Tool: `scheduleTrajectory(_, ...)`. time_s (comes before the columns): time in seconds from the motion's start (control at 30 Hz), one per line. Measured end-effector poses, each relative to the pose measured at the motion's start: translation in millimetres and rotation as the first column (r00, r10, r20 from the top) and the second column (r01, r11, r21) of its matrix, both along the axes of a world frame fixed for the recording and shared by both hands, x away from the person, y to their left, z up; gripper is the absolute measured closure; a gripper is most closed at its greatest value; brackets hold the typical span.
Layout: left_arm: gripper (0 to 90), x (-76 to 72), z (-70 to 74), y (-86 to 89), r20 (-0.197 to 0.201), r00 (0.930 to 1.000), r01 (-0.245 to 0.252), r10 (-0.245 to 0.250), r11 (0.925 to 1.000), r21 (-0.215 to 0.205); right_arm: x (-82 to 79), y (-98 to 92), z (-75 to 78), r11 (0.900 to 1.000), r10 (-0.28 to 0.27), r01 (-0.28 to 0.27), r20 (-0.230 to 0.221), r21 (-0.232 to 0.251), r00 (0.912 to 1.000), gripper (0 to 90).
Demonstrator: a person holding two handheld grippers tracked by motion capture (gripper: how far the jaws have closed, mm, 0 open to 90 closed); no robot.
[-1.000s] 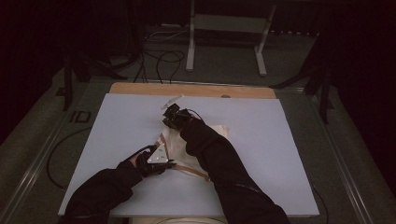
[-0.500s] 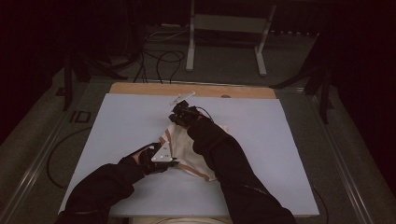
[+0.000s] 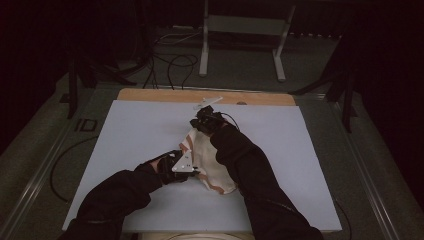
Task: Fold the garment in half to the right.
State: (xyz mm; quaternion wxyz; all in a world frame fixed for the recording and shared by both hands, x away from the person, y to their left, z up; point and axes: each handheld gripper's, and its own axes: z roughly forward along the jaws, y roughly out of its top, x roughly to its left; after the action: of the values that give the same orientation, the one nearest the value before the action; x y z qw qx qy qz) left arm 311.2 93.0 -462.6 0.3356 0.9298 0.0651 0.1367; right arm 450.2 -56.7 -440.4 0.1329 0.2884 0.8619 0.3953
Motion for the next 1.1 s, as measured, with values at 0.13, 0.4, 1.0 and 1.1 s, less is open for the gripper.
scheduleTrajectory(0.13,86.6,0.9,0.7,-7.3,0.002,0.9999,0.014,-0.014,0.9998,0.012,-0.6,-10.2,0.5,1.0,-0.013,0.013,0.002,0.012,0.9999,88.5)
scheduleTrajectory(0.4,86.6,4.0,-0.1,-25.9,-0.004,0.9988,0.048,-0.048,0.9986,0.022,-2.9,-34.8,-0.9,0.999,-0.036,0.036,0.0,0.023,0.9993,88.5)
scheduleTrajectory(1.0,86.5,13.7,-3.3,-65.0,-0.051,0.9929,0.11,-0.108,0.9924,0.054,-6.0,-77.2,-10.3,0.994,-0.091,0.092,-0.009,0.052,0.9958,88.4)
scheduleTrajectory(1.1,86.5,15.0,-4.8,-70.4,-0.061,0.9917,0.117,-0.113,0.9914,0.059,-6.9,-85.2,-13.1,0.993,-0.101,0.102,-0.01,0.051,0.9948,88.4)
